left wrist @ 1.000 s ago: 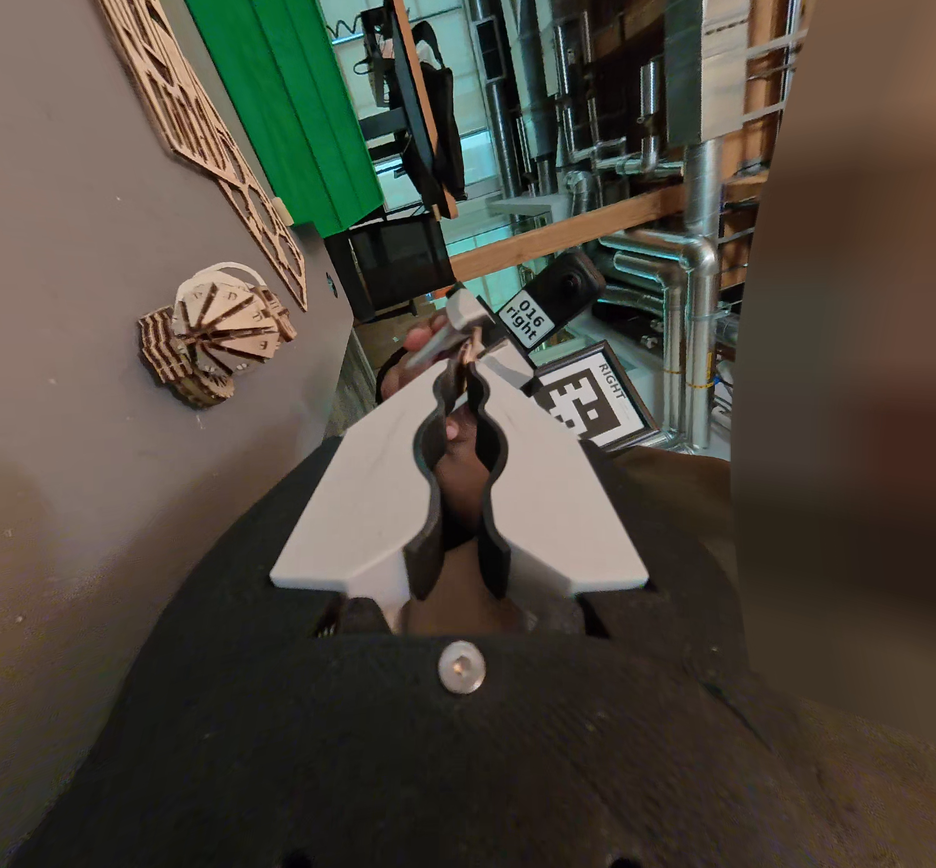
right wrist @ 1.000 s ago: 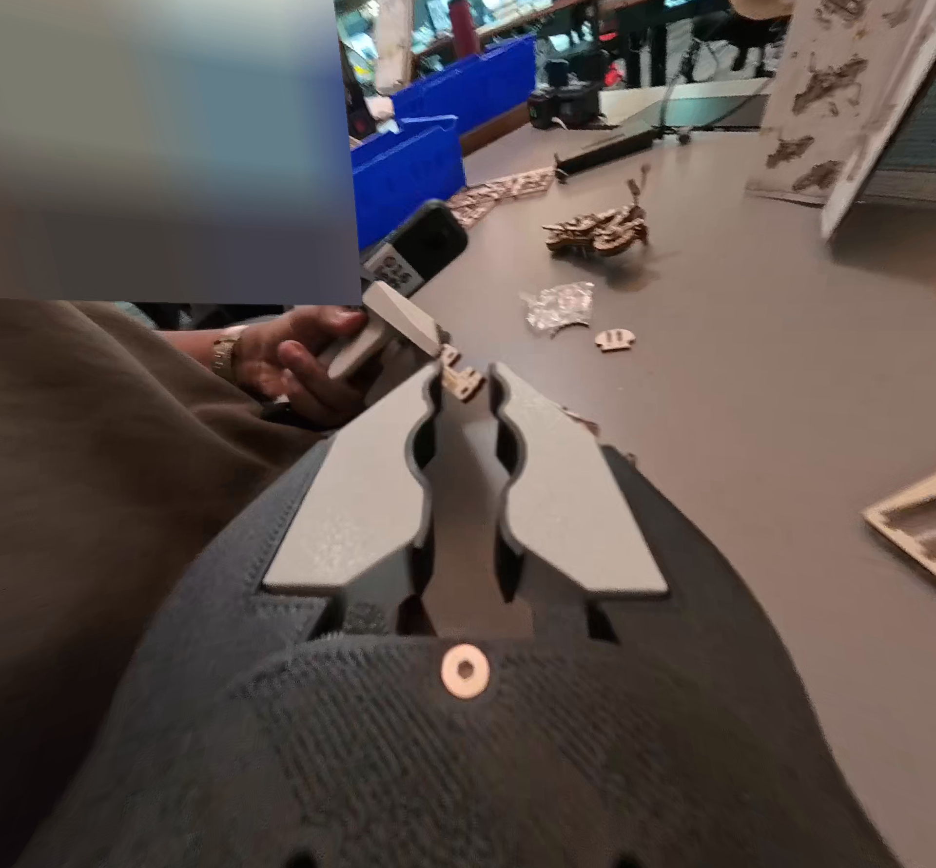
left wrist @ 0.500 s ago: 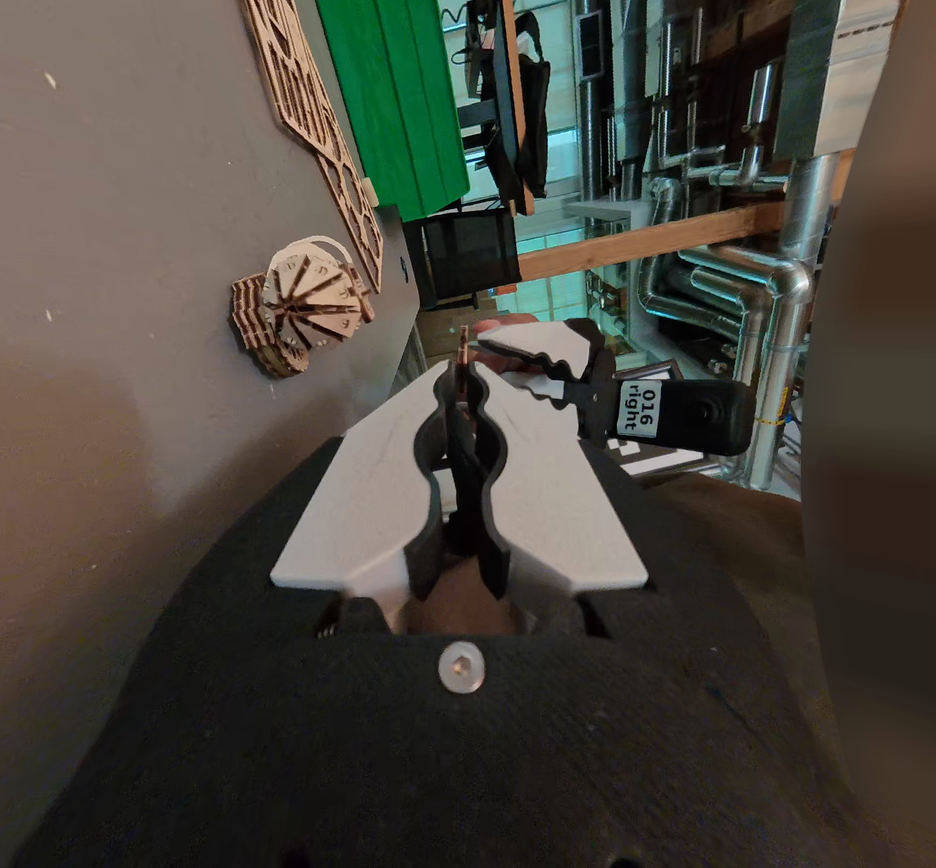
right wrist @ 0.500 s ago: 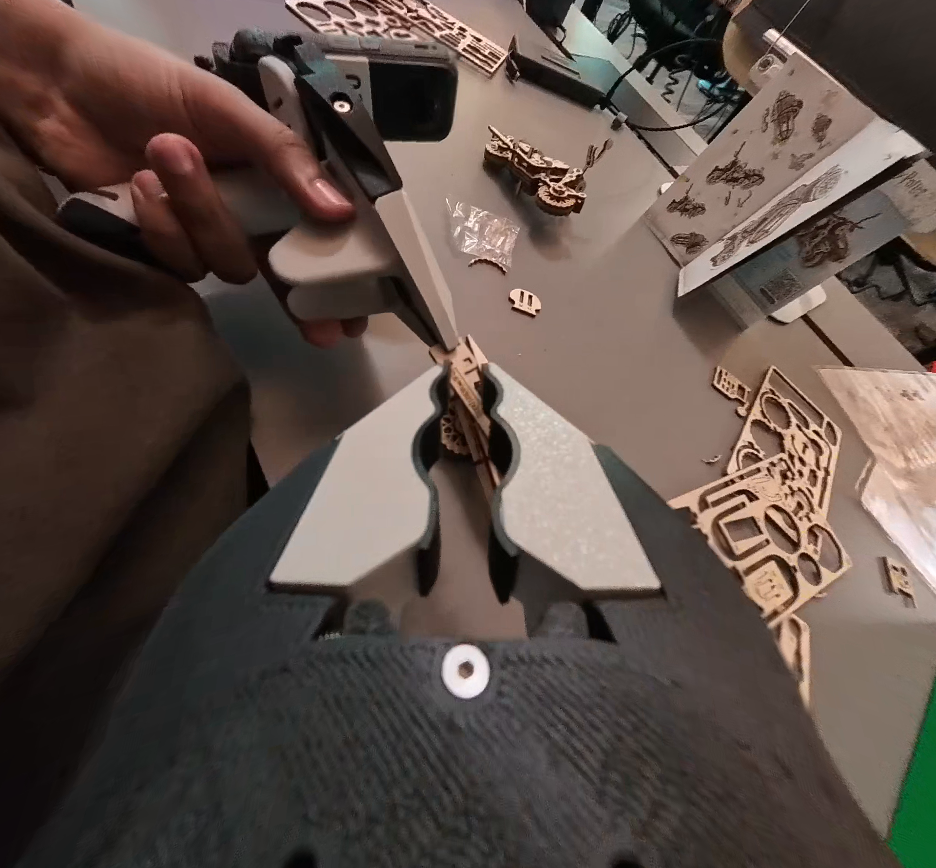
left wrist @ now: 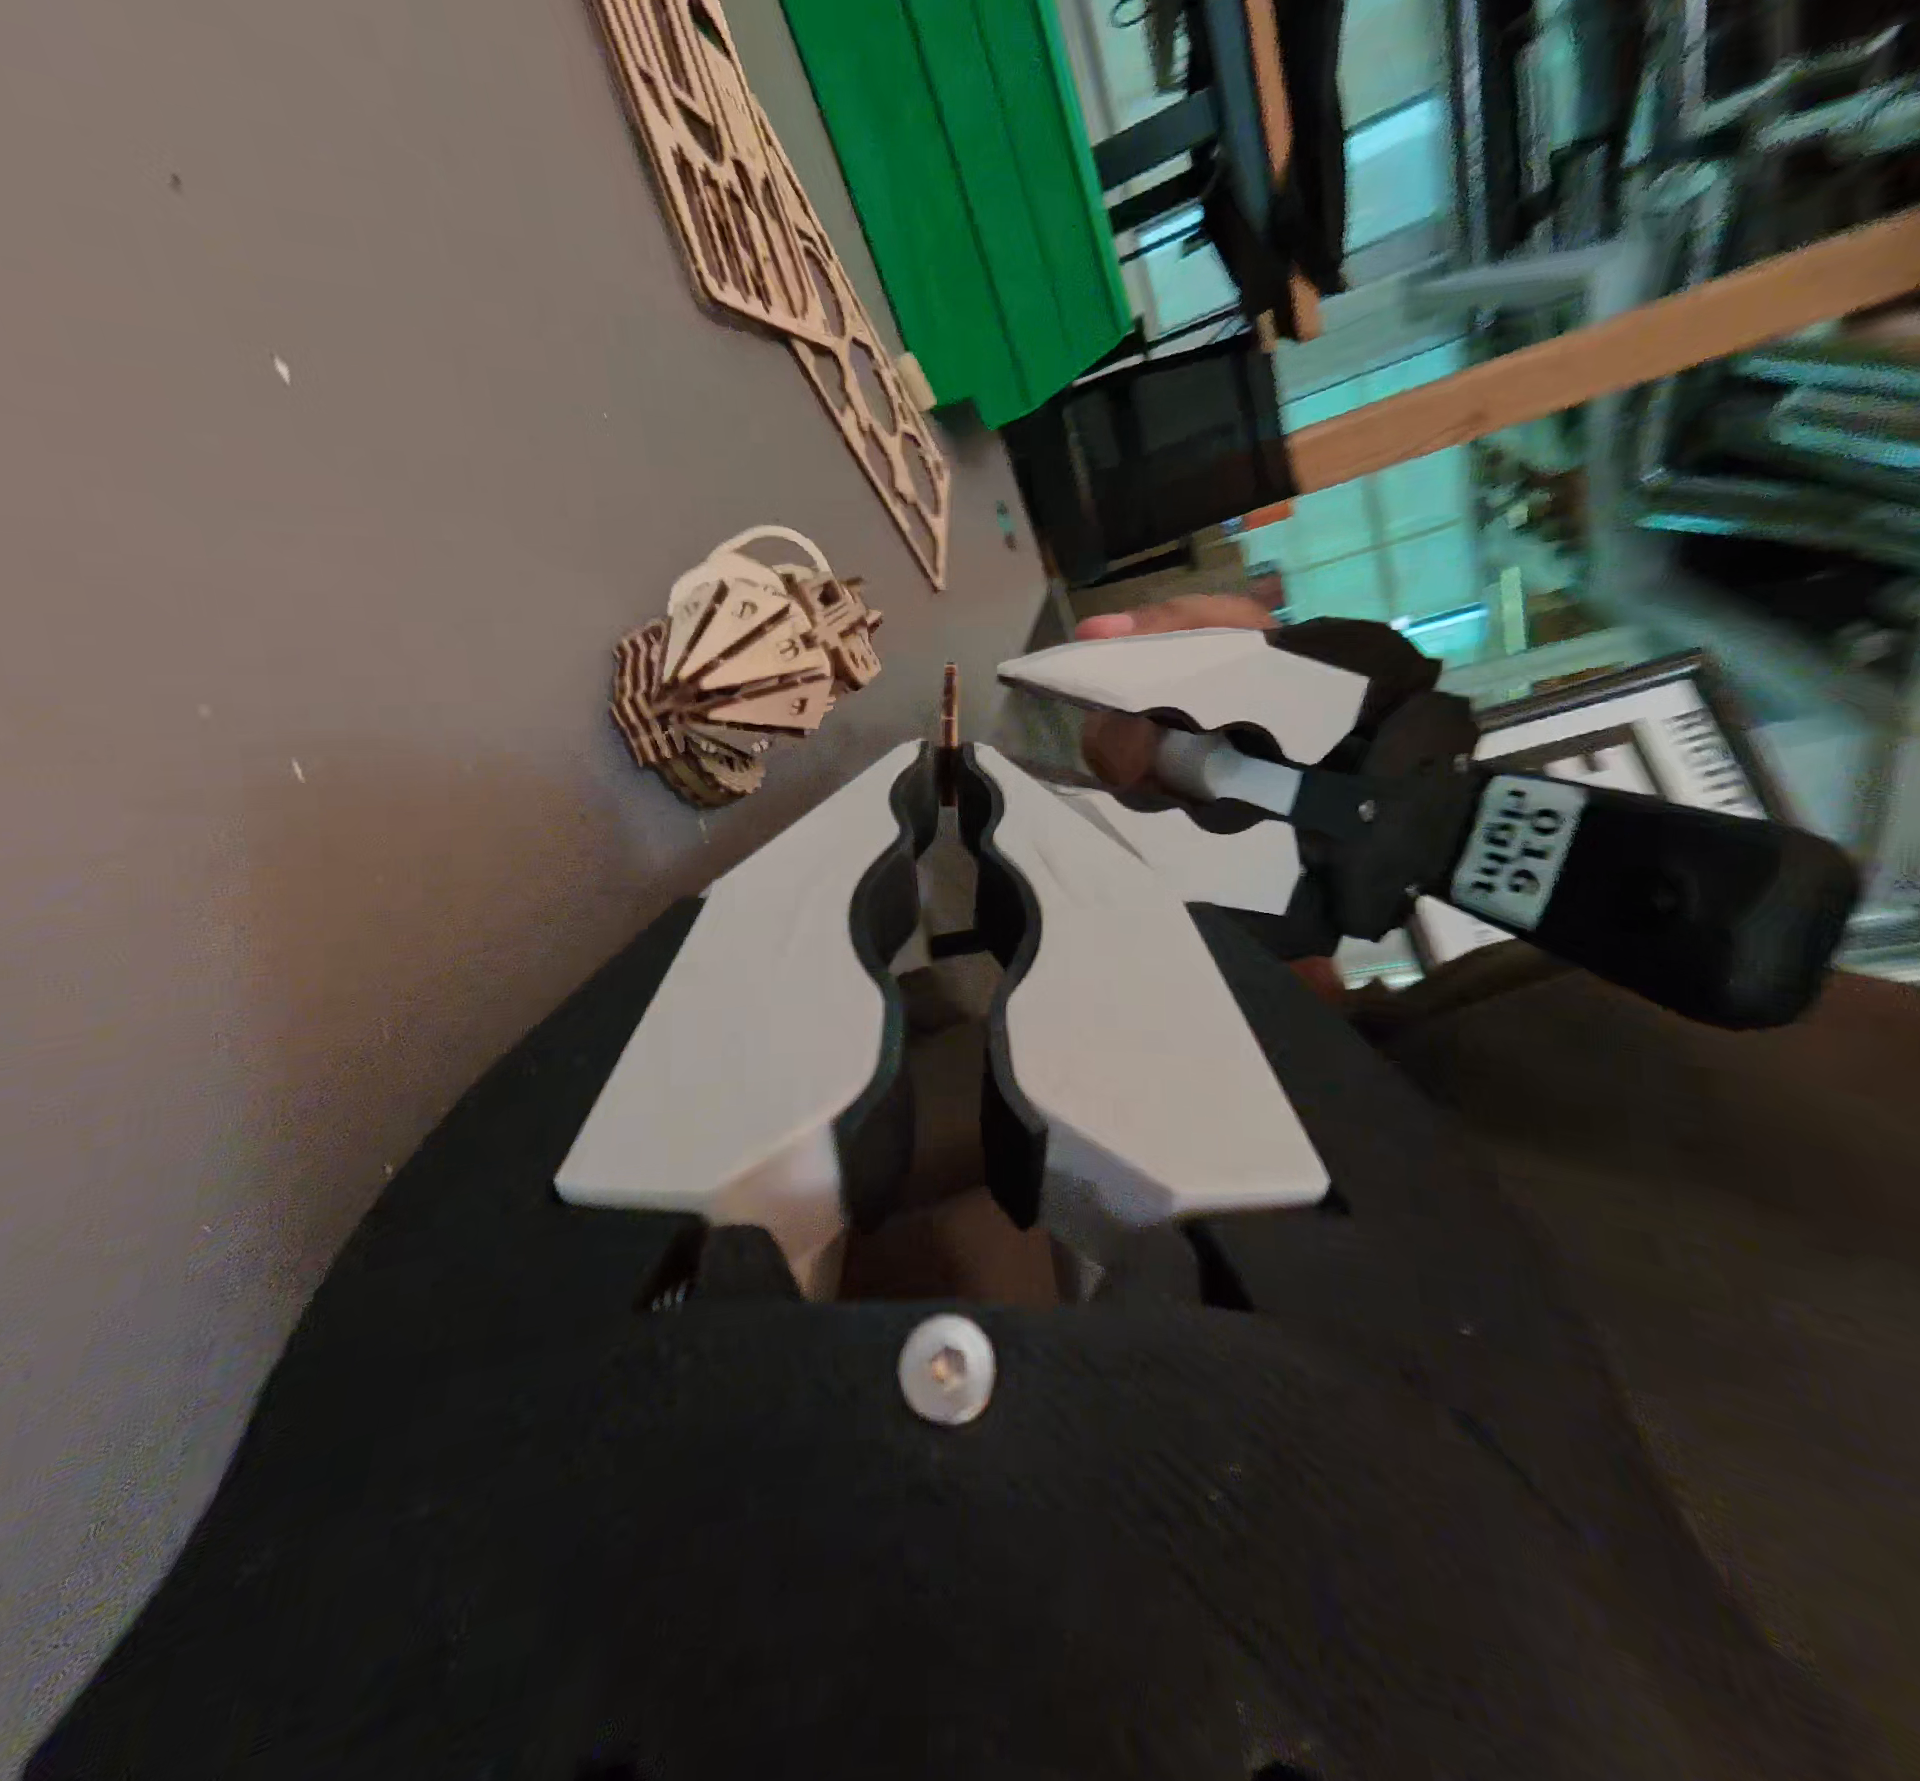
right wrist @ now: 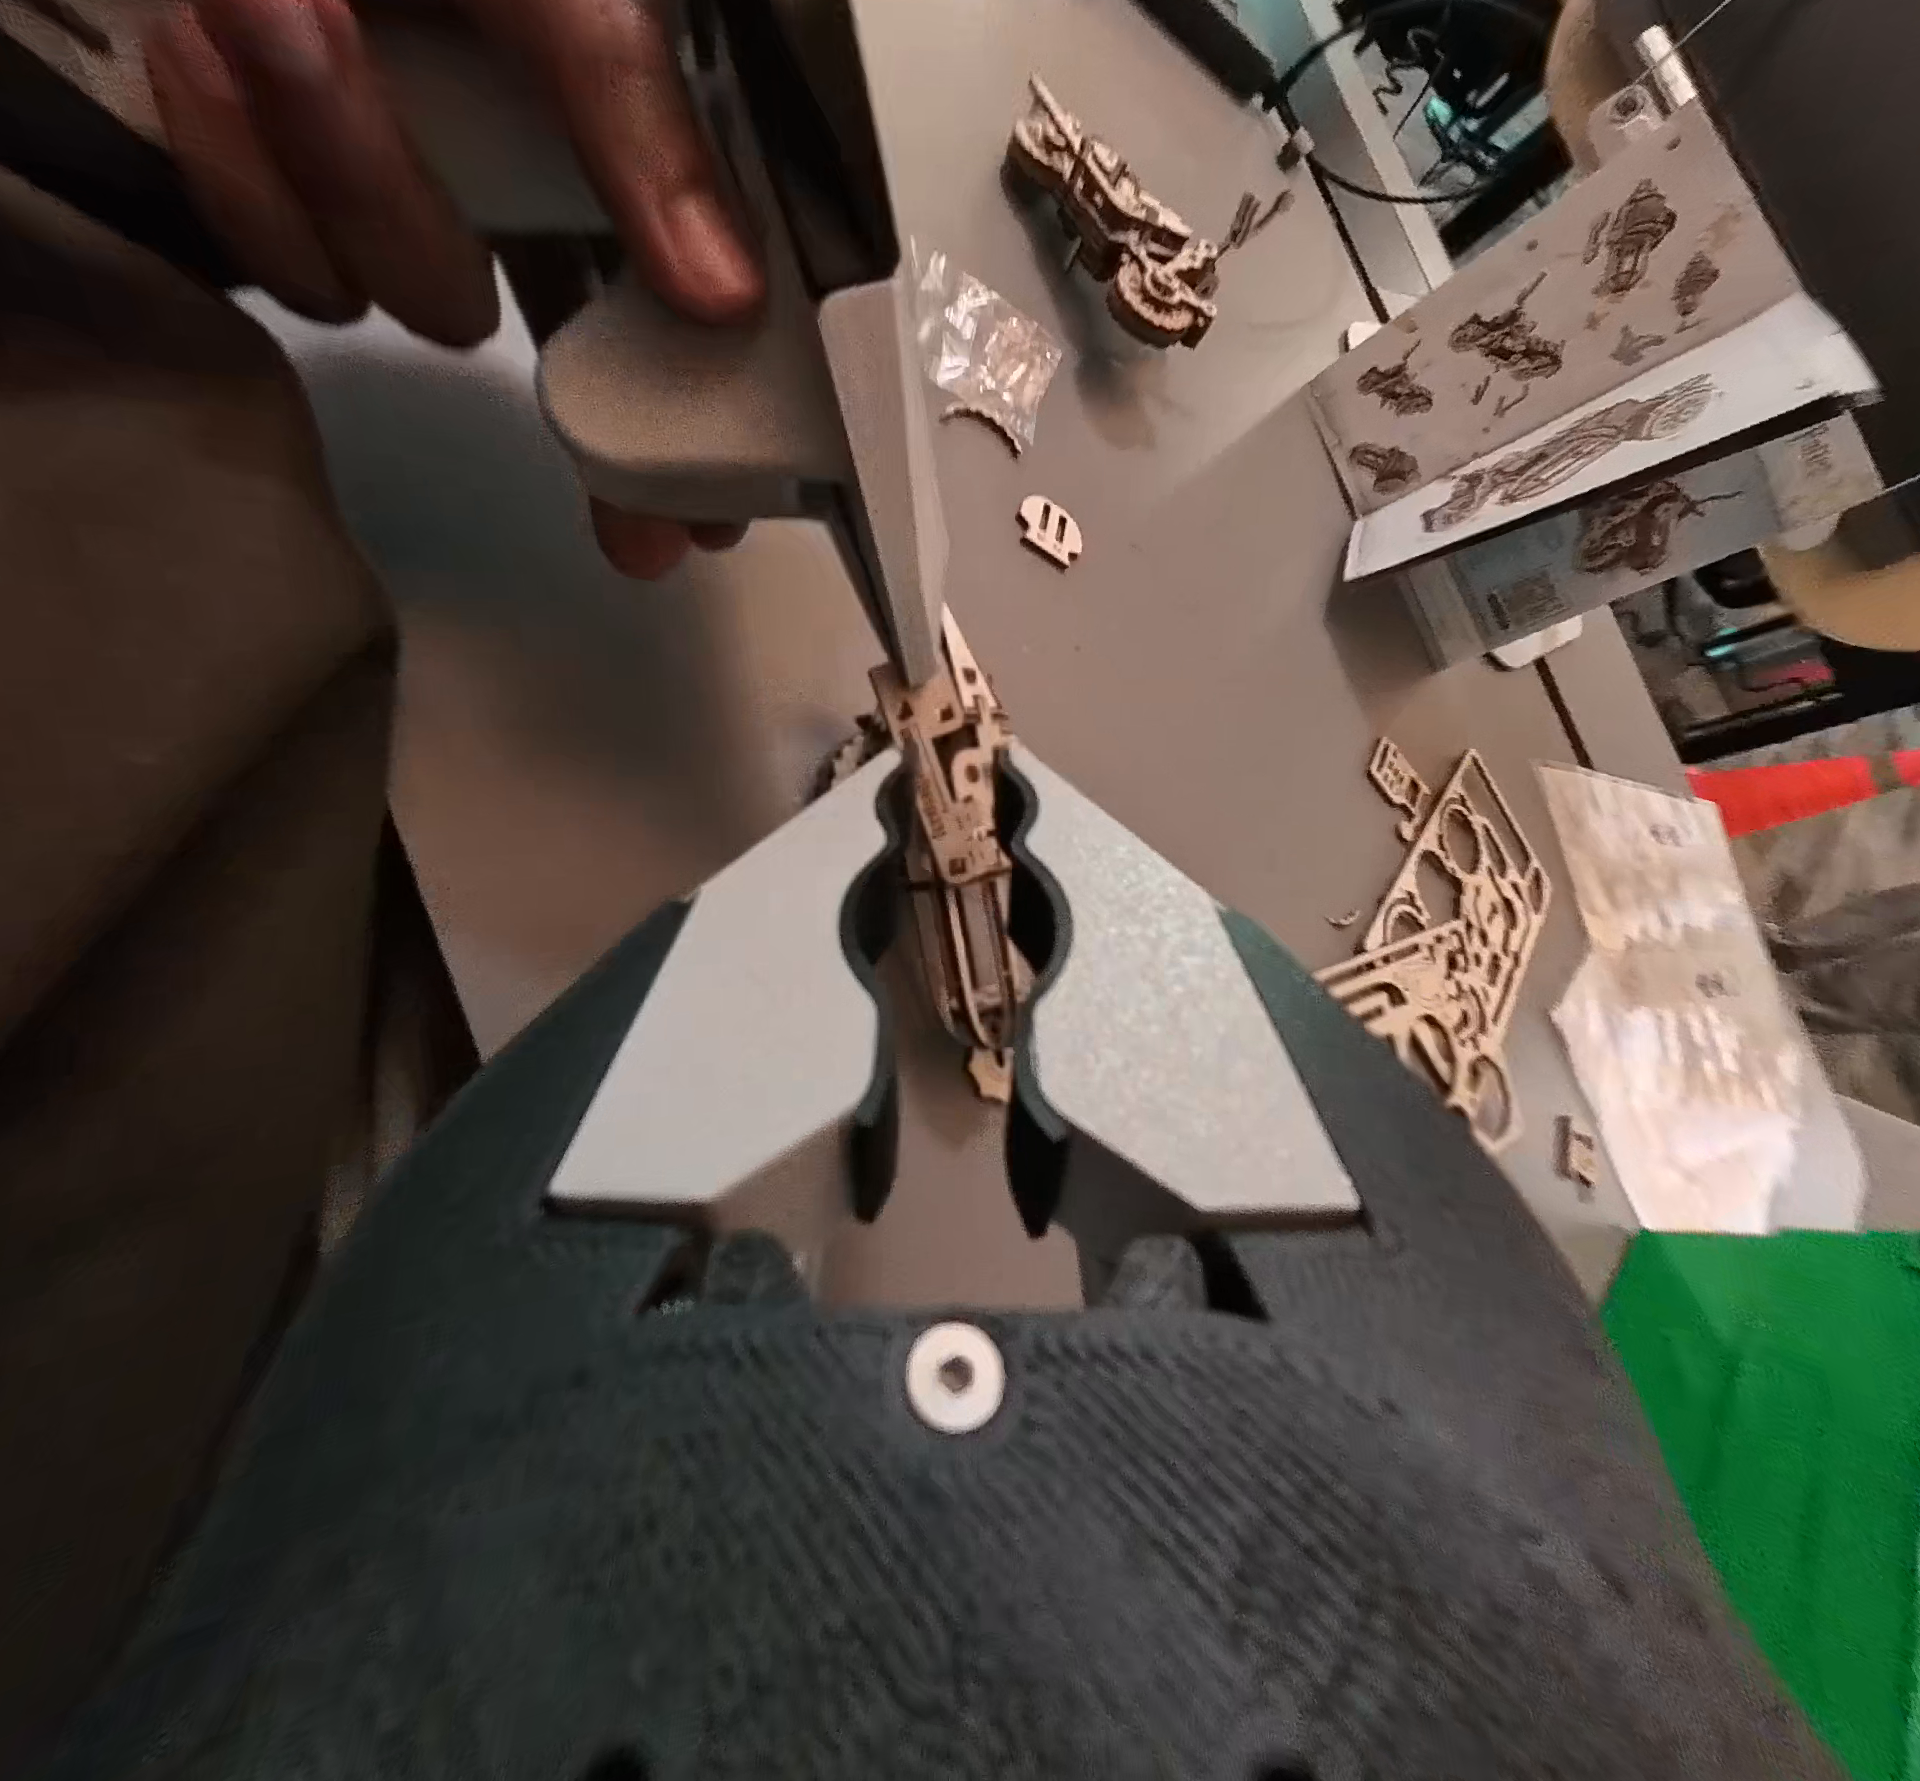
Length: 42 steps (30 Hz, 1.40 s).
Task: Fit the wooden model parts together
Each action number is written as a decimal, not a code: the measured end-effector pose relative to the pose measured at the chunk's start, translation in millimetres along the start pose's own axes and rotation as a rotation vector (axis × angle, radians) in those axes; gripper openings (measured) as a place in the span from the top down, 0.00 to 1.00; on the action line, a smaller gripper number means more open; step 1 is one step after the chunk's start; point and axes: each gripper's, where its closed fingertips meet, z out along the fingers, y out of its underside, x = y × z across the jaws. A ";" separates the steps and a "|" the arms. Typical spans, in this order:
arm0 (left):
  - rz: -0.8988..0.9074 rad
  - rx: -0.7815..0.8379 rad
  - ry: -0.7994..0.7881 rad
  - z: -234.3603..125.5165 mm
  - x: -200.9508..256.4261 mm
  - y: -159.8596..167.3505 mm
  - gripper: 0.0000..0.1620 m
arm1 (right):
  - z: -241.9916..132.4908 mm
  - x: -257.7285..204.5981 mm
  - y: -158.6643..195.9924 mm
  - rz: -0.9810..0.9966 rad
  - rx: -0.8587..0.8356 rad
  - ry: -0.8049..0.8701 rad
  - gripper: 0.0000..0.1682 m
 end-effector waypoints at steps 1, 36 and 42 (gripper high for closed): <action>0.047 -0.002 -0.030 0.9 0.4 -0.4 0.99 | 1.3 -0.4 2.7 -0.028 -0.026 0.009 0.94; 0.657 -0.015 -0.421 -18.1 -29.4 -34.7 0.56 | 0.5 20.9 34.2 -0.102 -0.269 -0.126 0.97; 0.282 -0.079 -0.274 4.6 -40.8 -30.6 0.60 | 6.5 6.9 29.4 0.052 -0.298 -0.416 0.97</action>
